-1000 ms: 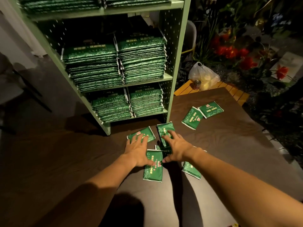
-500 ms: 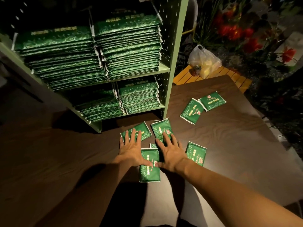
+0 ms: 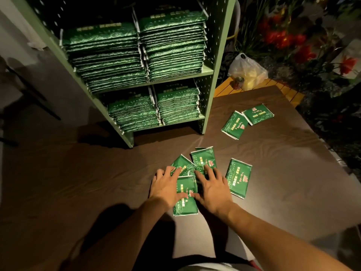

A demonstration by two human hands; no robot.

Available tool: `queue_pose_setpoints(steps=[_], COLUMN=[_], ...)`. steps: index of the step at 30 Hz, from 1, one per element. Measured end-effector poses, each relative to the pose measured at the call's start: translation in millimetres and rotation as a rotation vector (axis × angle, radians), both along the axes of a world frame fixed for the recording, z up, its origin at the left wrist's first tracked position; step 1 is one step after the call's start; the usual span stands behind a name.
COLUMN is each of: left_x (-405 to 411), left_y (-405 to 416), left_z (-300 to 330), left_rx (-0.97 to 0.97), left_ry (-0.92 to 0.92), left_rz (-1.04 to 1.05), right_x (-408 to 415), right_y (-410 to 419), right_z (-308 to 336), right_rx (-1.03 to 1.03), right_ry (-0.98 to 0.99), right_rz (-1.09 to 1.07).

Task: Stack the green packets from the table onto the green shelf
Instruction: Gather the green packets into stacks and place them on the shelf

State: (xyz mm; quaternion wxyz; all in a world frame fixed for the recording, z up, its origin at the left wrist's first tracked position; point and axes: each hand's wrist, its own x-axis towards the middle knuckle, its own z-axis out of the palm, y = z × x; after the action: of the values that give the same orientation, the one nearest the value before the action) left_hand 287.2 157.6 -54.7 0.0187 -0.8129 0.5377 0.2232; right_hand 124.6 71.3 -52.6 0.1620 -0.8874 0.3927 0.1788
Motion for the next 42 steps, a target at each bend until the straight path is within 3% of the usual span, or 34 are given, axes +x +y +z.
queue_pose_setpoints(steps=[13,16,19,22,29,35,42], left_x=[-4,-1,3,10,12,5,16], left_y=[70,82,91,99,108,101,95], left_z=[-9,-11,-14,-16,-16,-17,-18], left_rx=[-0.05,-0.076,-0.211,-0.325,-0.18,-0.159,-0.159], left_ry=[0.058,0.123,0.312,0.334,0.231,0.194,0.421], left_rz=[-0.028,-0.031,0.152,0.326,0.282,0.354,0.682], right_x=[-25,-16,-4,9,13,3,-1], right_y=[34,45,58,69,74,70,77], right_z=[0,3,5,7,6,11,14], right_rx=[-0.067,-0.14,-0.081,0.071,0.244,0.215,0.159], right_ry=[0.004,-0.129,-0.28,-0.168,-0.15,-0.193,-0.172], right_rz=[-0.011,0.038,0.162,0.194,0.049,0.157,0.316])
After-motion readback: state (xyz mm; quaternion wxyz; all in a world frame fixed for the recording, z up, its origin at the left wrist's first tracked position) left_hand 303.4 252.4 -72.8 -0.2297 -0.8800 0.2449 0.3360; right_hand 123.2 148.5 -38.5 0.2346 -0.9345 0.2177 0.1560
